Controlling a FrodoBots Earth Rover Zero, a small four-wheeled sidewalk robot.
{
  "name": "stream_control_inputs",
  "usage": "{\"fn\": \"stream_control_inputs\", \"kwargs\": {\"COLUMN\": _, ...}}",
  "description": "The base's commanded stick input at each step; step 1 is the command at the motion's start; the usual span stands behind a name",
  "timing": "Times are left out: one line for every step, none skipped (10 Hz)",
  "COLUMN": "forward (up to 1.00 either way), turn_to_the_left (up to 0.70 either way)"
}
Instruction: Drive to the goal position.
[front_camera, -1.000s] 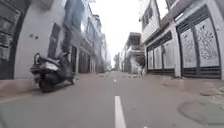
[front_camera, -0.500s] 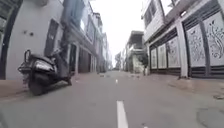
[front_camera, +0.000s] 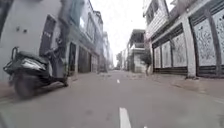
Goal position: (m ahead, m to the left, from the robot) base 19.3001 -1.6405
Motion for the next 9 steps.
{"fn": "stream_control_inputs", "kwargs": {"forward": 0.85, "turn_to_the_left": -0.21}}
{"fn": "stream_control_inputs", "kwargs": {"forward": 0.85, "turn_to_the_left": -0.34}}
{"fn": "stream_control_inputs", "kwargs": {"forward": 0.85, "turn_to_the_left": -0.34}}
{"fn": "stream_control_inputs", "kwargs": {"forward": 0.85, "turn_to_the_left": -0.34}}
{"fn": "stream_control_inputs", "kwargs": {"forward": 0.85, "turn_to_the_left": 0.0}}
{"fn": "stream_control_inputs", "kwargs": {"forward": 0.85, "turn_to_the_left": 0.0}}
{"fn": "stream_control_inputs", "kwargs": {"forward": 0.85, "turn_to_the_left": 0.0}}
{"fn": "stream_control_inputs", "kwargs": {"forward": 0.85, "turn_to_the_left": 0.0}}
{"fn": "stream_control_inputs", "kwargs": {"forward": 0.85, "turn_to_the_left": 0.0}}
